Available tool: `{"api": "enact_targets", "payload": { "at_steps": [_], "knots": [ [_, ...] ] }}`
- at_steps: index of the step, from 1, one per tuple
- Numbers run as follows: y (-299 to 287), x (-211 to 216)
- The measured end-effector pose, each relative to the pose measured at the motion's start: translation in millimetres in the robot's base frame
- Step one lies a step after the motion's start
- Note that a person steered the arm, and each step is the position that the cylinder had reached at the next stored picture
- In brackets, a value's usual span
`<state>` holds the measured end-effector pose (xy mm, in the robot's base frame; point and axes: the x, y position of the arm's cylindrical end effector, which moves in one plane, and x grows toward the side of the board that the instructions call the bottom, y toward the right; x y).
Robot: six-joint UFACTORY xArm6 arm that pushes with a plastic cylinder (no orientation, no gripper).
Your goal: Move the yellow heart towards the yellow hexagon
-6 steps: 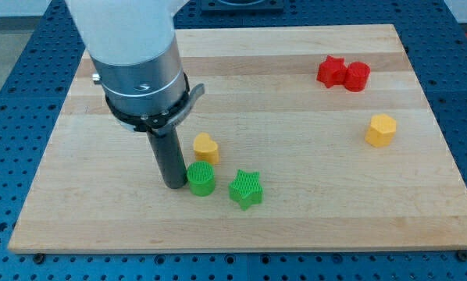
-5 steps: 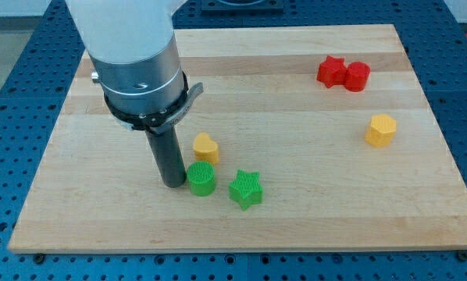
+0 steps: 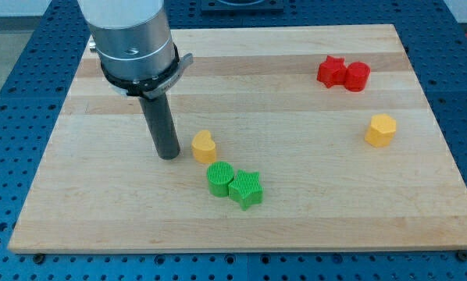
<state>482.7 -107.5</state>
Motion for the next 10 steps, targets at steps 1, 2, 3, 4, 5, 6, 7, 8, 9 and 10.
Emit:
{"api": "enact_targets", "payload": {
  "at_steps": [1,2,3,4,5,6,7,8,9,10],
  "knots": [
    [81.3,-4.2],
    [164.3,-18.5],
    [168.6,-23.6],
    [141.8,-19.4],
    [159.5,-14.7],
    [194.8,-14.7],
    [195.6,-11.3],
    [189.8,15.0],
    [203.2,27.9],
    [224.5,13.9]
  ]
}}
